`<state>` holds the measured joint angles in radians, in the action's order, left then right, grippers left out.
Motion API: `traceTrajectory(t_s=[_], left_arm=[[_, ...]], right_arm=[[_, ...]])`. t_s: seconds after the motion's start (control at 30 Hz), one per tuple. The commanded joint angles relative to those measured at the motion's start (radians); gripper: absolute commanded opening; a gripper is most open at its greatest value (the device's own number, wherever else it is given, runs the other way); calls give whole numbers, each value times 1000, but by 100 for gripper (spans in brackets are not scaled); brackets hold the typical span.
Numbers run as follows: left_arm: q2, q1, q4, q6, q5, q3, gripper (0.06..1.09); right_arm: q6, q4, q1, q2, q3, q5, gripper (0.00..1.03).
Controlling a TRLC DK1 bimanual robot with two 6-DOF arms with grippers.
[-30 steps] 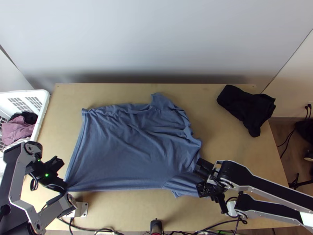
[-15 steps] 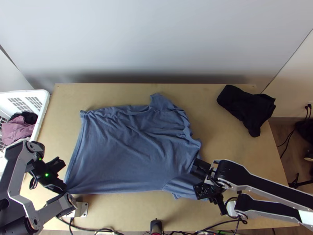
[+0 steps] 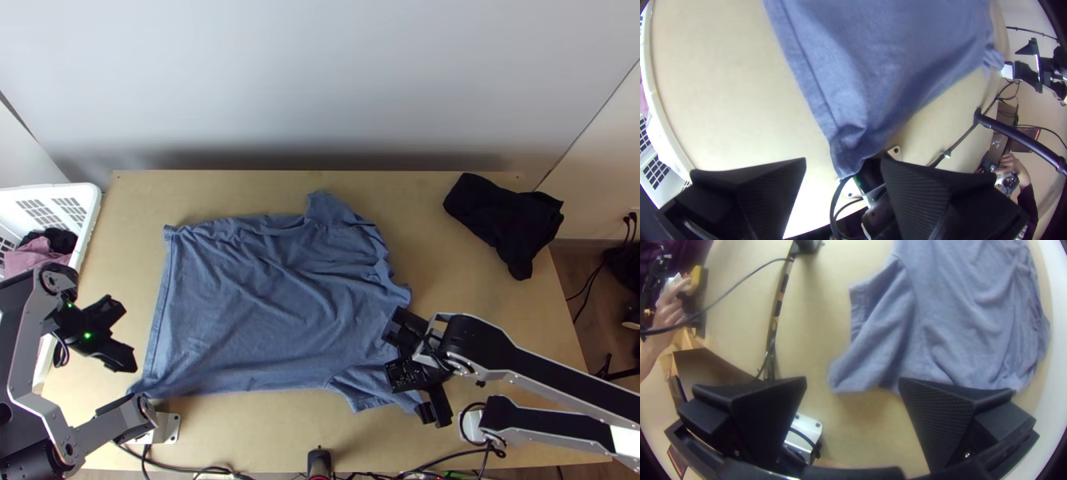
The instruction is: Fold the t-shirt
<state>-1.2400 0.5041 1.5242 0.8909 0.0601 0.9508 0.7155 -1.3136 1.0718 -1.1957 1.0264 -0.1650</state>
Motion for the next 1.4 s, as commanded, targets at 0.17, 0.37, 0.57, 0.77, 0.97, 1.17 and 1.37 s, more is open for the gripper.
traceTrajectory(t_s=[0.17,0.37,0.57,0.77,0.97,1.17,1.37], left_arm=[[-56,45,-187,-79,170,201,104],[-119,-133,-401,-322,184,259,104],[-269,-305,-555,-567,181,388,104],[-386,-388,-644,-632,124,477,104],[-446,-377,-736,-633,76,493,104],[-532,-343,-802,-627,37,502,103],[-625,-337,-832,-636,12,523,103]], right_arm=[[22,106,-144,-96,106,81,98],[1,274,-266,-228,227,82,98],[-93,349,-381,-384,409,81,98],[-203,369,-497,-519,604,81,98],[-225,376,-569,-647,736,81,98],[-217,376,-608,-780,890,81,98],[-209,375,-619,-880,1035,81,98]])
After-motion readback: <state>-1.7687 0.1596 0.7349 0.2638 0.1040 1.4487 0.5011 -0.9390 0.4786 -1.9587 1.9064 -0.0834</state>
